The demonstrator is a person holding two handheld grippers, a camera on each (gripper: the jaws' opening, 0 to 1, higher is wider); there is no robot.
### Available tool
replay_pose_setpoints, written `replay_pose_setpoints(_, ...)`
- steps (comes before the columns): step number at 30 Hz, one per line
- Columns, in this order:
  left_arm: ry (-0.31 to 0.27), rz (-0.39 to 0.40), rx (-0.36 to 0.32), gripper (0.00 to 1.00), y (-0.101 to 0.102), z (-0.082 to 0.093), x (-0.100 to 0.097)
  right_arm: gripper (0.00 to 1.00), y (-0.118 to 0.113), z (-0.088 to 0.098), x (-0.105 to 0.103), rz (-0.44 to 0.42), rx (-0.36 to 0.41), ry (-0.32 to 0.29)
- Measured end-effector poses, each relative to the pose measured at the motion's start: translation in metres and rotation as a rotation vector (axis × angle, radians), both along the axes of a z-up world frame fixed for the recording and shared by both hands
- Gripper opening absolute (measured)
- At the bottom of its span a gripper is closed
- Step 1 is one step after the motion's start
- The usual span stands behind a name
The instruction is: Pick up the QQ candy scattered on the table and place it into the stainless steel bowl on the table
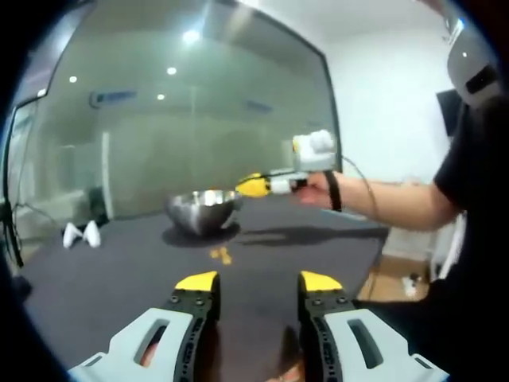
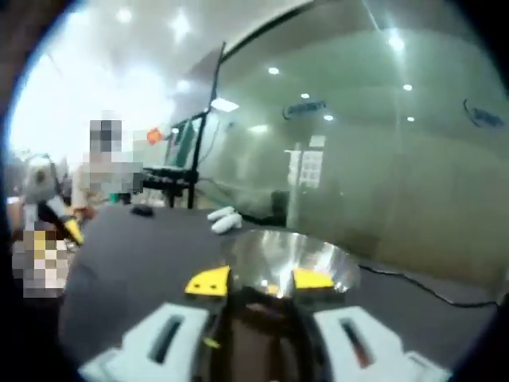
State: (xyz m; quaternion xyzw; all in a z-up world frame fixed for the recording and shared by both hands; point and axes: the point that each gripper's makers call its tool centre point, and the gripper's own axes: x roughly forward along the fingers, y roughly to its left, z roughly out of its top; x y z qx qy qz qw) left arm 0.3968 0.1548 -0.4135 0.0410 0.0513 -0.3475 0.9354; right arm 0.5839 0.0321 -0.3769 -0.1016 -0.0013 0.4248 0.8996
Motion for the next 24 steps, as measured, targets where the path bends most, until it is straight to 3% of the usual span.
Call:
replay_pose_setpoints(3,0.001,-0.003,-0.002,0.4,0.001,0.0,0.0,0.27,-0.001,-0.022,-0.027,0.093,-0.01,0.026)
replay_pose_setpoints(6,0.008,-0.032,-0.061,0.4,0.001,0.009,-0.004,0.27,-0.004,-0.051,-0.043,0.146,-0.057,0.063)
replay_pose_setpoints(8,0.001,-0.024,-0.059,0.4,0.002,0.011,-0.003,0.27,-0.001,-0.055,-0.05,0.168,-0.076,0.05)
replay_pose_setpoints(11,-0.002,-0.011,-0.038,0.4,0.005,0.009,-0.001,0.26,0.002,-0.05,-0.052,0.171,-0.071,0.014)
replay_pose_setpoints(13,-0.001,-0.011,-0.035,0.4,0.004,0.008,-0.001,0.26,0.006,-0.047,-0.053,0.184,-0.026,0.038)
replay_pose_setpoints(18,-0.002,-0.001,-0.023,0.4,0.008,0.007,-0.002,0.26,0.019,-0.062,-0.046,0.198,-0.074,0.072)
replay_pose_setpoints(24,-0.004,0.009,-0.025,0.4,0.011,0.007,-0.002,0.26,0.04,-0.074,-0.037,0.239,-0.076,0.128)
